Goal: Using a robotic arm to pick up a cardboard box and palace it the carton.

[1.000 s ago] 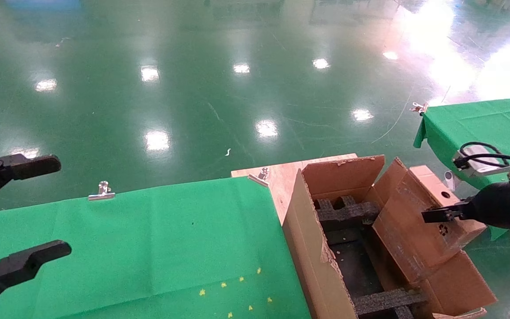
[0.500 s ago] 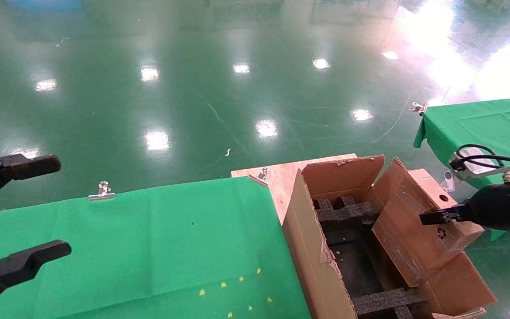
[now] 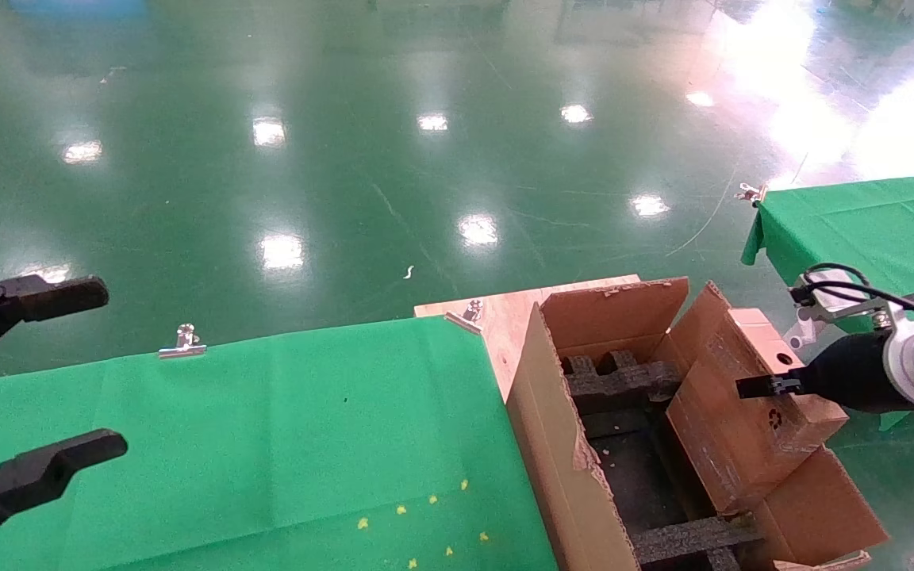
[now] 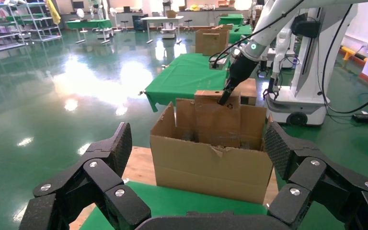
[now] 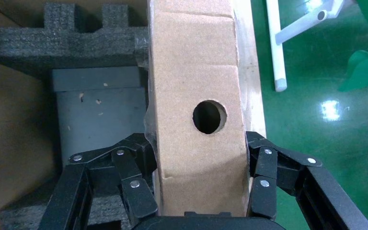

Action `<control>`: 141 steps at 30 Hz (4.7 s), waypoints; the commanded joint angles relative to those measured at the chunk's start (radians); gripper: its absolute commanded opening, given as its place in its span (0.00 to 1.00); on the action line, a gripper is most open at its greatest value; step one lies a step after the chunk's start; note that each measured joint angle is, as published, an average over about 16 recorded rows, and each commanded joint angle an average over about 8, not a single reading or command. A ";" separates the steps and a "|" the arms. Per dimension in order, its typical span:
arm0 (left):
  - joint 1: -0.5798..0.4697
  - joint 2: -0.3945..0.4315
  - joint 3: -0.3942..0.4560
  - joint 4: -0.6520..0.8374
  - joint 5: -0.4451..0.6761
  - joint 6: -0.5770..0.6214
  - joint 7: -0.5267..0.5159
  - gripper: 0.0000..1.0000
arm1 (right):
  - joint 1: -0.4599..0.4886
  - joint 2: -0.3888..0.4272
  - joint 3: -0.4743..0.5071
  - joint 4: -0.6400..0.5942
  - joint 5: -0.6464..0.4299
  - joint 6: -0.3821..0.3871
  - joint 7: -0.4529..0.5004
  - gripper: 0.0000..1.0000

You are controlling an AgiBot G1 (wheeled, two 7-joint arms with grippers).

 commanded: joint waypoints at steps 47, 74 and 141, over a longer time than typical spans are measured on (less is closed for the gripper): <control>0.000 0.000 0.000 0.000 0.000 0.000 0.000 1.00 | -0.244 -0.171 -0.100 -0.080 -0.208 0.187 0.288 0.00; 0.000 0.000 0.000 0.000 0.000 0.000 0.000 1.00 | -0.357 -0.331 -0.124 -0.374 -0.040 0.272 0.109 0.00; 0.000 0.000 0.000 0.001 -0.001 -0.001 0.000 1.00 | 0.072 -0.222 0.089 0.025 0.238 0.124 -0.107 1.00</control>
